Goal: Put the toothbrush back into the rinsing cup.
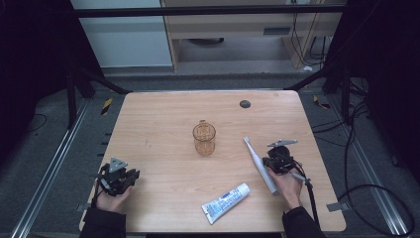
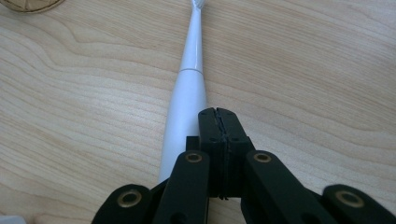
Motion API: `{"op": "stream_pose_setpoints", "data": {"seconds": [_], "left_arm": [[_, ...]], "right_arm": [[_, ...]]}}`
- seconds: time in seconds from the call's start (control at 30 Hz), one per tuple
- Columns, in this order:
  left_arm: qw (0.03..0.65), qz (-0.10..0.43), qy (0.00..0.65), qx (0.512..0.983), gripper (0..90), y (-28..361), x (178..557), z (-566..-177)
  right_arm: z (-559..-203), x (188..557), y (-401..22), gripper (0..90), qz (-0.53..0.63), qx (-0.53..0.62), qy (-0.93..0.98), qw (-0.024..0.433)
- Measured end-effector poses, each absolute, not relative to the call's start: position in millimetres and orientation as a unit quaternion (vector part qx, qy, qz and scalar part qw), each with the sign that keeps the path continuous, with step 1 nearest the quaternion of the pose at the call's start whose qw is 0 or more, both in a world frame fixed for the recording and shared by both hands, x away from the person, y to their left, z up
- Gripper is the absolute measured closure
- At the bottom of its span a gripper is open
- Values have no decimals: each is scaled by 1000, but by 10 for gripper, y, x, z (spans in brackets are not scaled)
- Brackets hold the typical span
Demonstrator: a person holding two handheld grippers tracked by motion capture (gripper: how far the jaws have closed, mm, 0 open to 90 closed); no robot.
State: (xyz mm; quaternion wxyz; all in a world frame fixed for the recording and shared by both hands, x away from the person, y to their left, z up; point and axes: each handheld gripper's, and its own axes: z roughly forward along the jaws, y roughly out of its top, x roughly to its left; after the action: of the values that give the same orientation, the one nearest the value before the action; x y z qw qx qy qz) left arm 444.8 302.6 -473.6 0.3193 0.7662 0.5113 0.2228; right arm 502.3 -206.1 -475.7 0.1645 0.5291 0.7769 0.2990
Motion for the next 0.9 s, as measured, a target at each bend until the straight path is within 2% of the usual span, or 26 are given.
{"op": "stream_pose_setpoints", "data": {"seconds": [0.33,0.67,0.9], "left_arm": [[319,219,509,769,763,3015,4457,-4747],[316,219,507,771,730,3005,4462,-4757],[315,221,509,770,695,3011,4463,-4763]], "right_arm": [[-4632,5017,-2140,863,316,529,768,176],[-4295,5053,-2216,697,309,518,772,200],[-4117,5164,-2107,627,290,512,784,198]]}}
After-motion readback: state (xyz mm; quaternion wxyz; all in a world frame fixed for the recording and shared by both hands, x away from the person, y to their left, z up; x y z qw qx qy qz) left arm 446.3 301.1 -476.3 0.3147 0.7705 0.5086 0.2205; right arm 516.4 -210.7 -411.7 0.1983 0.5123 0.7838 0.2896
